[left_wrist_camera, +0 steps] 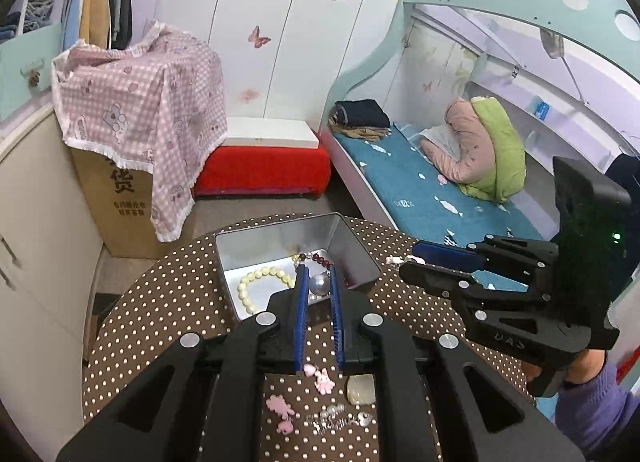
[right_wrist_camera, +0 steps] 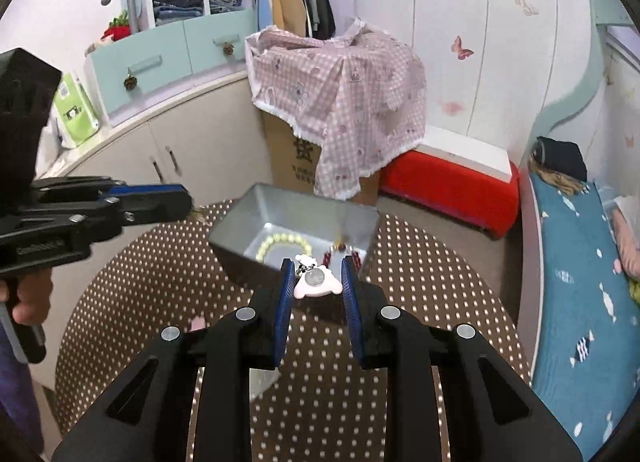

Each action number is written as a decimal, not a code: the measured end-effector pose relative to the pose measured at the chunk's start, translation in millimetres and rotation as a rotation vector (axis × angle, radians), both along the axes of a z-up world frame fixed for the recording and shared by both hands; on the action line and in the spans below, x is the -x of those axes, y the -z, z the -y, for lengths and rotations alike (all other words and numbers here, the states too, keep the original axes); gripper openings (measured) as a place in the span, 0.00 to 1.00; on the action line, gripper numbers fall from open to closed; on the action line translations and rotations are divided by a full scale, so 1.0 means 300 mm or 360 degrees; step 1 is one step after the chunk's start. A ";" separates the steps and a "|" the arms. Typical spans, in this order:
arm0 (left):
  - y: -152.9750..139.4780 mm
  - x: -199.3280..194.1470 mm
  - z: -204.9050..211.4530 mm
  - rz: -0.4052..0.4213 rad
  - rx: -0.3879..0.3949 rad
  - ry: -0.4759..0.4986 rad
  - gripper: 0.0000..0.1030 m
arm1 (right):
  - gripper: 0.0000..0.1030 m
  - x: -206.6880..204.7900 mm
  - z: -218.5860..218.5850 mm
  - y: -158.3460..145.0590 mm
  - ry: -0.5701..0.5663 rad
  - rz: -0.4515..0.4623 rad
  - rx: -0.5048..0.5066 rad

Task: Organize jewelry
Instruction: 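Carry the small charm over the box with the left gripper while the right gripper carries the white charm, then lower both charms into the box and open both grippers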

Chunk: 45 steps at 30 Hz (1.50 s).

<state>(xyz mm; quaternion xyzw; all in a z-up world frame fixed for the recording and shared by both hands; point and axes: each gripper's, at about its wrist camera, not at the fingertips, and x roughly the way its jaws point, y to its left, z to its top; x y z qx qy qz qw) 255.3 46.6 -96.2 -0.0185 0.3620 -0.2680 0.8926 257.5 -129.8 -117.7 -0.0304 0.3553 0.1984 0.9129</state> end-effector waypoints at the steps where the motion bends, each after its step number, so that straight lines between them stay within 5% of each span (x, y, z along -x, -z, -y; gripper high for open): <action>1: 0.003 -0.016 0.000 -0.0013 0.0002 -0.0001 0.09 | 0.24 -0.017 -0.001 -0.004 0.0003 0.0002 -0.0010; 15: 0.158 -0.191 0.008 -0.0244 0.0007 -0.0095 0.09 | 0.24 -0.187 -0.049 0.089 -0.0006 -0.0118 -0.0030; 28: 0.202 -0.205 0.026 -0.0277 -0.0031 -0.0095 0.10 | 0.24 -0.224 -0.067 0.167 -0.0001 -0.0190 -0.0019; 31: 0.201 -0.202 0.032 -0.0259 -0.0048 -0.0101 0.28 | 0.24 -0.220 -0.063 0.170 0.0002 -0.0193 -0.0025; 45: 0.177 -0.181 0.025 -0.0263 -0.0028 -0.0109 0.29 | 0.25 -0.203 -0.055 0.163 -0.0011 -0.0219 -0.0071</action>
